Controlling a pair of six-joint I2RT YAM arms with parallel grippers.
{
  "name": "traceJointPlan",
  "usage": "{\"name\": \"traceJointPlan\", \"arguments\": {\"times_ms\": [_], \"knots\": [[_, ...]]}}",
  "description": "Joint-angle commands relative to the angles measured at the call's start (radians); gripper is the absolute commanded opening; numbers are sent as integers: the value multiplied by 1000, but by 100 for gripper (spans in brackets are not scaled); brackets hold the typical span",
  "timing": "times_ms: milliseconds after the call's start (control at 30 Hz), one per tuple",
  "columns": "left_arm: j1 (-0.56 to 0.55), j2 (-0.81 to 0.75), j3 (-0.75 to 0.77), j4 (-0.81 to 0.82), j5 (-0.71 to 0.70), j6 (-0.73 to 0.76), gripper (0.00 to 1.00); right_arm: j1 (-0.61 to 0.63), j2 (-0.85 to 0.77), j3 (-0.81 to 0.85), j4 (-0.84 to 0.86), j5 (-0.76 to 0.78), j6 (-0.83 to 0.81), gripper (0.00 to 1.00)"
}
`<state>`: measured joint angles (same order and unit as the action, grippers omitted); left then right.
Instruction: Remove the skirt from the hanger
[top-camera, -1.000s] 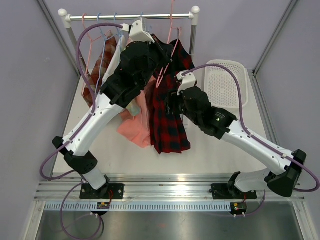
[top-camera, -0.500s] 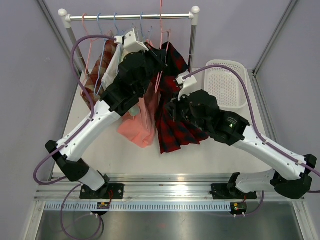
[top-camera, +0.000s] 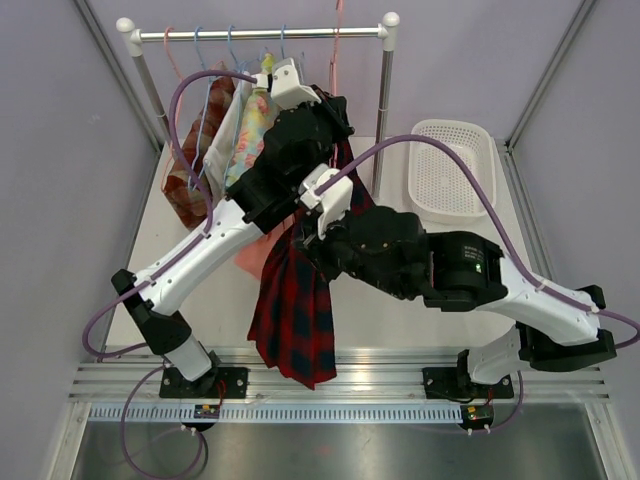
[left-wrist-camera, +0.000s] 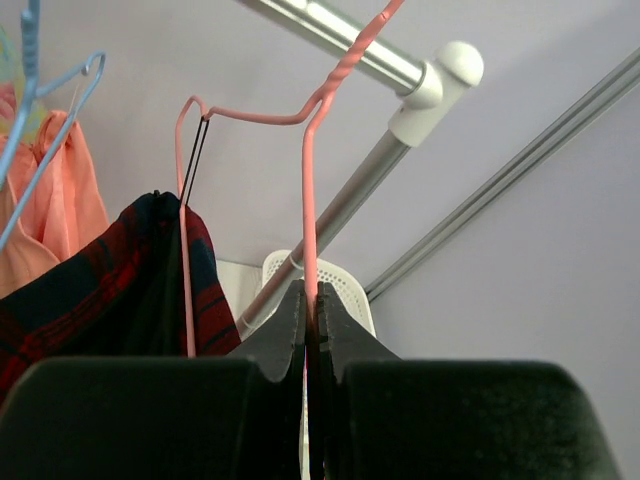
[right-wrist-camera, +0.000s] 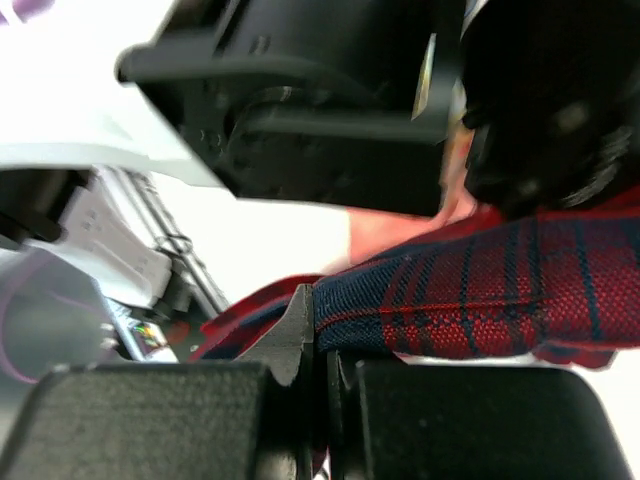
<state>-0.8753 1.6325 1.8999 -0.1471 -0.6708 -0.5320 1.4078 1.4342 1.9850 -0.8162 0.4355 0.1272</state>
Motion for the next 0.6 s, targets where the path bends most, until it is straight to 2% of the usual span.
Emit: {"name": "traceJointPlan", "arguments": {"times_ms": [0,67,100,200,267,433,567], "knots": [[24,41,54,150,-85,82,0,131,-4,83,40,45,-29,0],[24,32,31,150,-104,96,0,160,-17,98,49,135,-47,0],[24,21,-11,150,-111,119,0,187,-33,103,63,237,-54,0],[25,-31,-115,182,-150,167,0,247,-84,113,101,385,-92,0],[30,-56,-151,211,-185,196,0,281,-103,126,111,431,-121,0],[84,-25,-107,152,-188,213,0,460,-90,150,141,598,-250,0],[174,-10,-76,103,-130,172,0,612,-98,55,296,745,-421,0]]}}
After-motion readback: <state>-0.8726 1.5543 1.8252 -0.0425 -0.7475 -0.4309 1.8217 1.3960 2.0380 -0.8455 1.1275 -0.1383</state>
